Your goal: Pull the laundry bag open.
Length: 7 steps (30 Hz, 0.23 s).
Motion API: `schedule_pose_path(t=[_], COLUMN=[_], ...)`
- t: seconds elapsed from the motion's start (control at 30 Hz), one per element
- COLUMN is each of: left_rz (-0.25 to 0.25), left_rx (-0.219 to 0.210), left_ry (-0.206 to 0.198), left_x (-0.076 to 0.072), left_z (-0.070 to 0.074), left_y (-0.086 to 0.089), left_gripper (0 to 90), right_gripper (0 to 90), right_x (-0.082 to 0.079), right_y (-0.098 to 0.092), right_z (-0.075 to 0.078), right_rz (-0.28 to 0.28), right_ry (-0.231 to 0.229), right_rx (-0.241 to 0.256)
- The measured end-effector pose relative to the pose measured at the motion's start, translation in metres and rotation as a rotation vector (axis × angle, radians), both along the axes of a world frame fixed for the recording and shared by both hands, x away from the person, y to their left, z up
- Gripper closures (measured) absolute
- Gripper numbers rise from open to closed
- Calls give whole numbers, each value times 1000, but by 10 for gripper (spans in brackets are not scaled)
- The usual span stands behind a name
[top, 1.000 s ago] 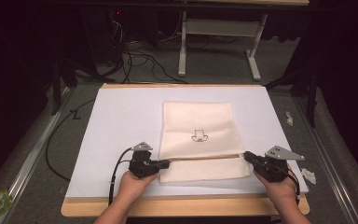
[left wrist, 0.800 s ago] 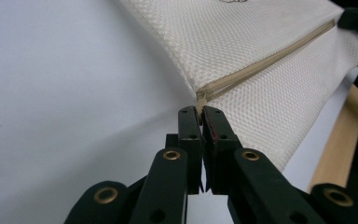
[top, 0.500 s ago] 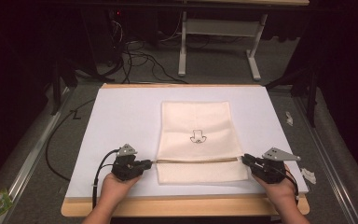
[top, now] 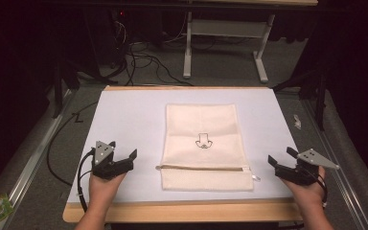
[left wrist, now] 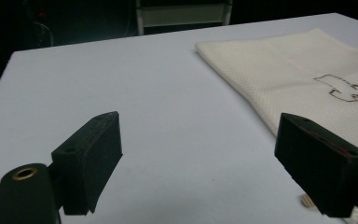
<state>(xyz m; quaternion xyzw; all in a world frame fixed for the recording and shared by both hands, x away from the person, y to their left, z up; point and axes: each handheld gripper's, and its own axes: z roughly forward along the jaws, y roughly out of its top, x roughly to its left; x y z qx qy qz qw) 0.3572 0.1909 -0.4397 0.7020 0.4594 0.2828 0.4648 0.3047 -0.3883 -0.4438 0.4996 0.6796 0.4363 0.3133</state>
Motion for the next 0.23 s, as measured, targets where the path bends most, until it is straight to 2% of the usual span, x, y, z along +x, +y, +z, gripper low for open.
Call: schedule_pose_path(t=[0.1, 0.23], left_rz=[-21, -45], left_rx=[22, 45], left_ry=[8, 25], left_x=[1, 2], left_z=[-2, -5], left_y=[-4, -9], left_gripper=[125, 88], right_gripper=[173, 168], right_x=[-1, -1], right_y=[-8, -6], right_z=[0, 0], right_rz=[-30, -30], right_ry=[2, -4], right_rx=[16, 8])
